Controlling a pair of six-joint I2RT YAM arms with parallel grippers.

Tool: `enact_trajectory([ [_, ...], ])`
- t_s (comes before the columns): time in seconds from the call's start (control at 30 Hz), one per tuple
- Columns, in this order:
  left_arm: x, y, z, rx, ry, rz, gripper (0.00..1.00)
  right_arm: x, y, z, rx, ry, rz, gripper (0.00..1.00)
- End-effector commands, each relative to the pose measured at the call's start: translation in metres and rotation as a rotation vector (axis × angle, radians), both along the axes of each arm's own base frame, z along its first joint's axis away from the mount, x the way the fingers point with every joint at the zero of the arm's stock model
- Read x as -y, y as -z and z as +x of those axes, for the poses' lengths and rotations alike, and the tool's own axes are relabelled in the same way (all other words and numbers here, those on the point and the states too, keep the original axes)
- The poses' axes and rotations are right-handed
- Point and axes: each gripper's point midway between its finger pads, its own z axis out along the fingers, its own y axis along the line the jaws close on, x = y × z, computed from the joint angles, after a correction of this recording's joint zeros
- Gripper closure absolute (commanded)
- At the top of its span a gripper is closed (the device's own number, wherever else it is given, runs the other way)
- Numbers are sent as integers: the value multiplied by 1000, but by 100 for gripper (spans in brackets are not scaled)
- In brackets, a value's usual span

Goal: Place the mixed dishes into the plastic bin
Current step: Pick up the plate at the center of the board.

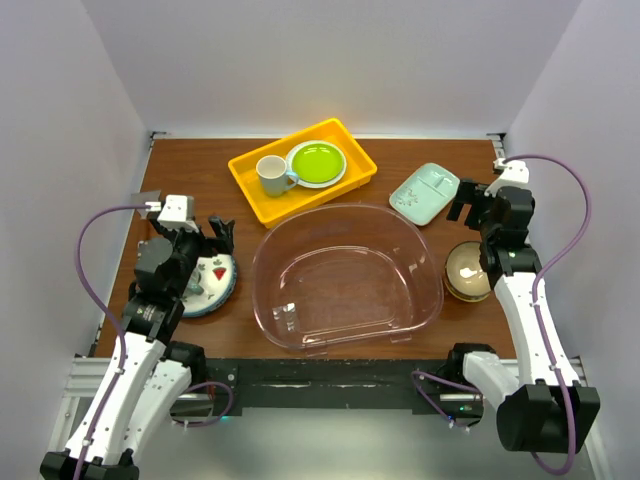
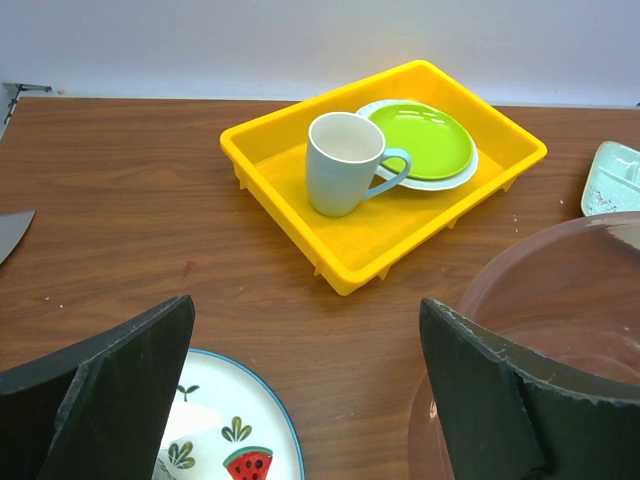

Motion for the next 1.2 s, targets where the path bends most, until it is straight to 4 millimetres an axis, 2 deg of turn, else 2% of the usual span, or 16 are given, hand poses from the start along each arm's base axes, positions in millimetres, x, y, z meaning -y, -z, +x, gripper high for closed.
enact_trajectory([
  [0.0, 0, -22, 2, 74, 6, 2, 0, 1, -32, 9, 96, 14, 15, 1],
  [0.2, 1, -22, 2, 75, 12, 0, 0, -14, -29, 12, 87, -99, -14, 1],
  [0.33, 1, -22, 1, 78, 12, -1, 0, -40, -29, 10, 97, -281, -31, 1],
  [0.47, 2, -21, 3, 69, 17, 1, 0, -56, -38, 6, 117, -411, -82, 1],
  [0.63, 2, -22, 2, 74, 18, 1, 0, -83, -29, 0, 109, -635, -148, 1],
  [0.73, 2, -22, 2, 75, 20, 1, 0, -84, -27, 1, 80, -663, -161, 1],
  [0.87, 2, -23, 1, 79, 22, 2, 0, -77, -23, 12, 9, -662, -187, 1],
  [0.9, 2, -23, 1, 79, 22, 2, 0, -79, -17, 11, -26, -673, -176, 1],
  [0.97, 2, -23, 1, 80, 23, 1, 0, -78, -23, 14, -29, -673, -175, 1],
  [1.17, 1, -23, 0, 80, 19, 1, 0, -71, -16, 28, -54, -622, -162, 1],
])
